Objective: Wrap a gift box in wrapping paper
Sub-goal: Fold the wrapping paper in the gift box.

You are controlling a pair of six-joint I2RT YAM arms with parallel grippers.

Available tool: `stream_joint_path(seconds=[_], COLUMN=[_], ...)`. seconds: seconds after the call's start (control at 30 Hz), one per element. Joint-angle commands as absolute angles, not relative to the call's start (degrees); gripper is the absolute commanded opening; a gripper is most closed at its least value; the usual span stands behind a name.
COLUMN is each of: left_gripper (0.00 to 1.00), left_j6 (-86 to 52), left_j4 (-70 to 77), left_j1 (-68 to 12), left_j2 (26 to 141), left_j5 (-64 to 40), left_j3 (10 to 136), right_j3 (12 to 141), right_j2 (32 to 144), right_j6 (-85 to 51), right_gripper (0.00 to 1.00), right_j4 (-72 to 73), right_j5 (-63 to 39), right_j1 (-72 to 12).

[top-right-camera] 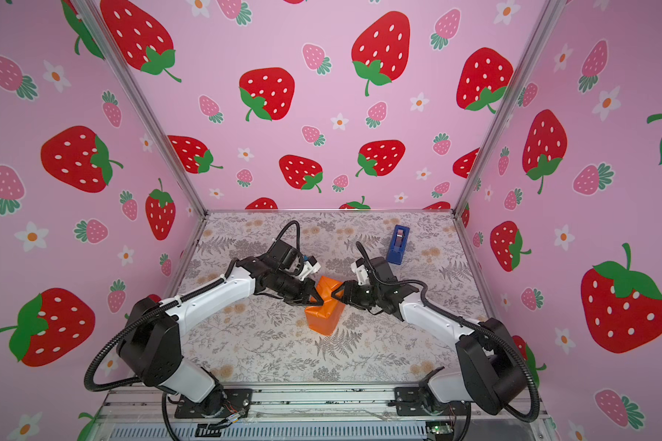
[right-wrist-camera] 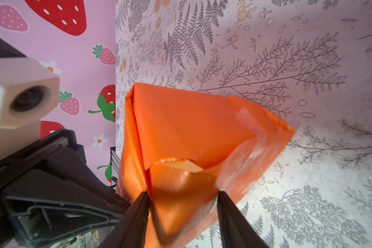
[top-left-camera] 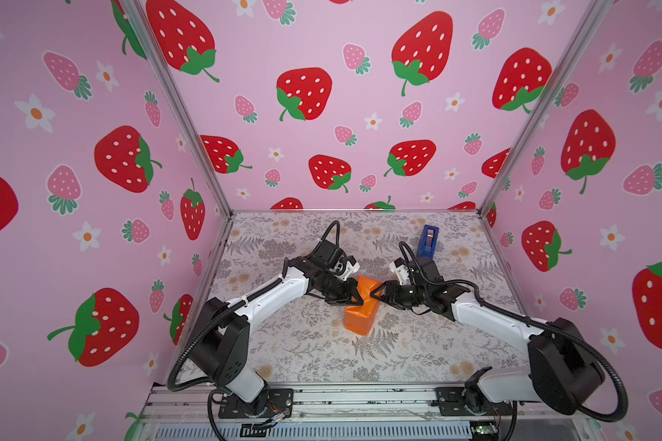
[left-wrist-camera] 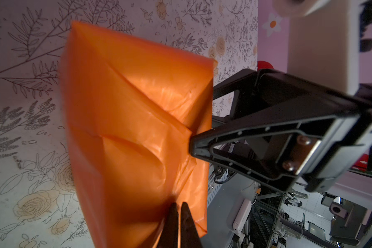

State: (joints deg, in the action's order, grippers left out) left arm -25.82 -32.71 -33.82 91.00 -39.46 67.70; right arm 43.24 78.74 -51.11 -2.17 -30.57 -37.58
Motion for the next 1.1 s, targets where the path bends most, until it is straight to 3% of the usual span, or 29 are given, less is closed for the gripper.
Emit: stream_joint_path(seconds=[0.0, 0.37, 0.4, 0.6, 0.8, 0.93, 1.07], left_gripper=[0.10, 0.07, 0.03, 0.01, 0.01, 0.01, 0.01], left_j6=[-27.0, -24.9, -24.9, -24.7, -24.8, -24.9, -24.9], left_j4=[-33.2, -35.0, -35.0, -35.2, -35.2, -35.4, -35.5], left_j1=[-33.7, -33.5, -33.5, -33.5, -33.5, -33.5, -33.4], left_j2=[89.6, 96.9, 97.1, 96.9, 96.9, 96.8, 96.3], left_j5=[-37.7, -33.5, -33.6, -33.5, -33.5, -33.5, -33.5], left_j3=[71.4, 70.8, 70.5, 69.2, 68.6, 68.6, 68.7], right_j3=[42.2, 42.3, 42.4, 43.4, 42.6, 42.2, 41.5], right_j2=[79.9, 79.2, 78.9, 76.5, 76.7, 78.2, 79.9], right_j6=[-50.5, -50.6, -50.6, -52.5, -56.0, -56.5, -54.9], right_gripper=[0.52, 0.52, 0.52, 0.74, 0.80, 0.79, 0.67], right_j4=[-5.8, -5.8, -6.0, -4.9, 0.6, 2.5, 0.2], right_j5=[-29.2, -29.5, -29.4, -30.5, -34.7, -36.0, -34.9], right_j1=[-37.5, -37.5, -37.5, -37.5, -37.6, -38.0, -38.0])
